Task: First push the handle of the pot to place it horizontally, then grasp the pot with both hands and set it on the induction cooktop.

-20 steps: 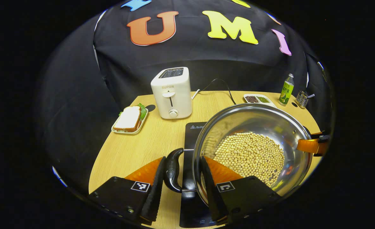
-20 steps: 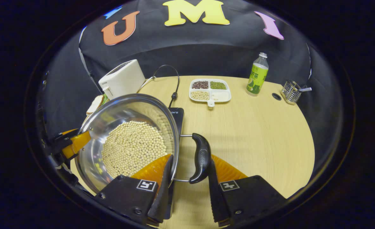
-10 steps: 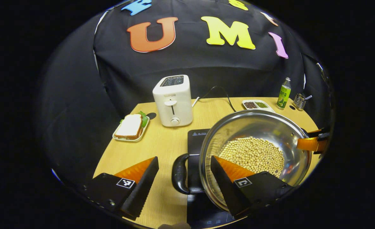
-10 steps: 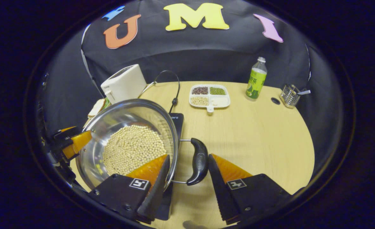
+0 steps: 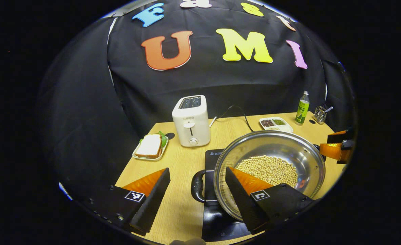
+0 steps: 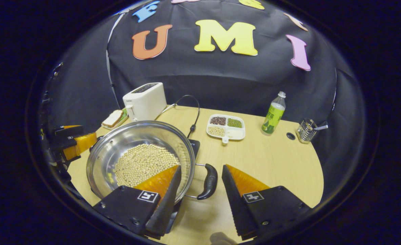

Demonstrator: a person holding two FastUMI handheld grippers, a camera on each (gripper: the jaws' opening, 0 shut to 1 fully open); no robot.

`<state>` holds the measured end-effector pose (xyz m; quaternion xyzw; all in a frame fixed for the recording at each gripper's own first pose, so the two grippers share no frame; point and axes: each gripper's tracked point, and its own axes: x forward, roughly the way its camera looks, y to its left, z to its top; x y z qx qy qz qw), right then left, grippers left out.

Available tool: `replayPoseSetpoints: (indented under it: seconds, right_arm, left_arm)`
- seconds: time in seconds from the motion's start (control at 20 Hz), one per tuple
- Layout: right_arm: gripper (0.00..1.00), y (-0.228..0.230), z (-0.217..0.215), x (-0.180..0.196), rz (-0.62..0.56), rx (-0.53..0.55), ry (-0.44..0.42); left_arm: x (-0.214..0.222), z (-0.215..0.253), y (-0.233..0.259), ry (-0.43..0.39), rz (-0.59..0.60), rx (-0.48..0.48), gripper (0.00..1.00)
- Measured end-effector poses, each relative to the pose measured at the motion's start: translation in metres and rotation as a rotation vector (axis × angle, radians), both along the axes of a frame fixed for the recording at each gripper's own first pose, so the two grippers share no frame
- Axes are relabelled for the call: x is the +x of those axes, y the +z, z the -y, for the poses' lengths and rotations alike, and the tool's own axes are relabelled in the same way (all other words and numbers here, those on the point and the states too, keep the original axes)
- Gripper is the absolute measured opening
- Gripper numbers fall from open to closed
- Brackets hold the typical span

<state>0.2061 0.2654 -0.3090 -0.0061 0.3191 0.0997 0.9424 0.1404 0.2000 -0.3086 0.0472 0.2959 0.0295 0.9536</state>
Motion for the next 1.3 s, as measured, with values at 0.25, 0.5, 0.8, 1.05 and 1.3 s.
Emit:
replayPoseSetpoints:
  seconds: [0.25, 0.5, 0.8, 1.05, 1.3]
  right_arm:
    - [0.78, 0.044, 0.025, -0.016, 0.107, -0.026, 0.007]
    - [0.82, 0.133, 0.090, -0.056, 0.275, -0.023, -0.040]
    - [1.00, 0.216, 0.198, -0.119, 0.414, 0.039, -0.120]
    - [1.00, 0.251, 0.279, -0.168, 0.471, 0.091, -0.158]
    - [1.00, 0.265, 0.331, -0.204, 0.525, 0.120, -0.169]
  left_arm:
    - [-0.021, 0.021, 0.056, 0.026, 0.100, -0.015, 0.97]
    - [-0.047, 0.075, 0.143, 0.006, 0.265, 0.006, 0.96]
    - [-0.087, 0.179, 0.218, -0.040, 0.385, -0.075, 0.96]
    - [-0.122, 0.256, 0.269, -0.063, 0.455, -0.114, 0.96]
    - [-0.156, 0.297, 0.299, -0.057, 0.499, -0.090, 0.96]
